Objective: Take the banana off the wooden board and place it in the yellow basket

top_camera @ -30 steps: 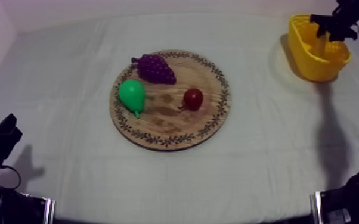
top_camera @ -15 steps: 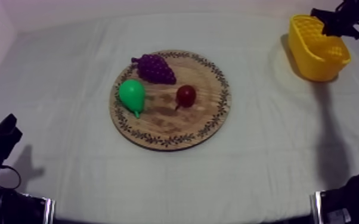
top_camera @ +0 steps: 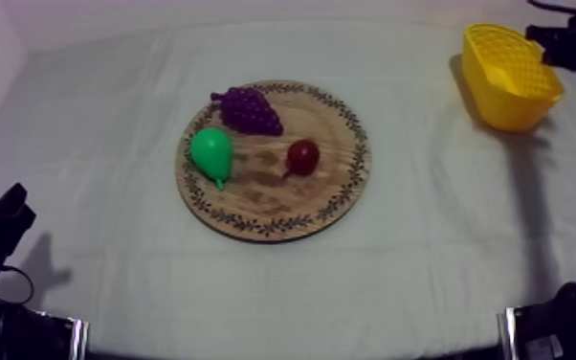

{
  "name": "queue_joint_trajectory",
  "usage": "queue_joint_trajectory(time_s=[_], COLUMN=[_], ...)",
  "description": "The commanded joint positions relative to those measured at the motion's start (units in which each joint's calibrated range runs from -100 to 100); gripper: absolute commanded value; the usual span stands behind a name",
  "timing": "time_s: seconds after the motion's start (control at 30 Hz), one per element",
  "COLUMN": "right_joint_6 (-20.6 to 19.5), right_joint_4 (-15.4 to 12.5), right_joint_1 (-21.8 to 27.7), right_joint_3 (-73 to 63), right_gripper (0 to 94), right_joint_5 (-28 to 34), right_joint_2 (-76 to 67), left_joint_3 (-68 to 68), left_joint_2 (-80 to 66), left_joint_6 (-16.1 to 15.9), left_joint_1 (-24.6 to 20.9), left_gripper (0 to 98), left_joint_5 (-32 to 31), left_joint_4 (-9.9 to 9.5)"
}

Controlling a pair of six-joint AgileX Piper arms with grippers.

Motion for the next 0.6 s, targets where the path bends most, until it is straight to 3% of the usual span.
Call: queue_joint_trajectory(time_s=[0.0, 0.23, 0.57], right_joint_6=[0.7, -0.4, -0.4], right_joint_4=[-0.2, 1.2, 0.9], right_joint_1=[-0.3, -3.5, -6.1], right_joint_3=[9.4, 27.4, 43.7], right_gripper=[0.2, 0.2, 0.2], right_joint_5=[-1.6, -3.9, -0.3], right_joint_2=[-9.5, -28.3, -51.1], left_joint_3=[0.0, 0.0, 0.0], left_joint_2=[0.0, 0.0, 0.0], left_joint_6=[0.0, 0.0, 0.0], left_joint_1=[0.0, 0.0, 0.0], left_gripper=[0.1, 0.1, 0.1], left_joint_5=[0.0, 0.0, 0.0], left_joint_4=[-0.01, -0.01, -0.01])
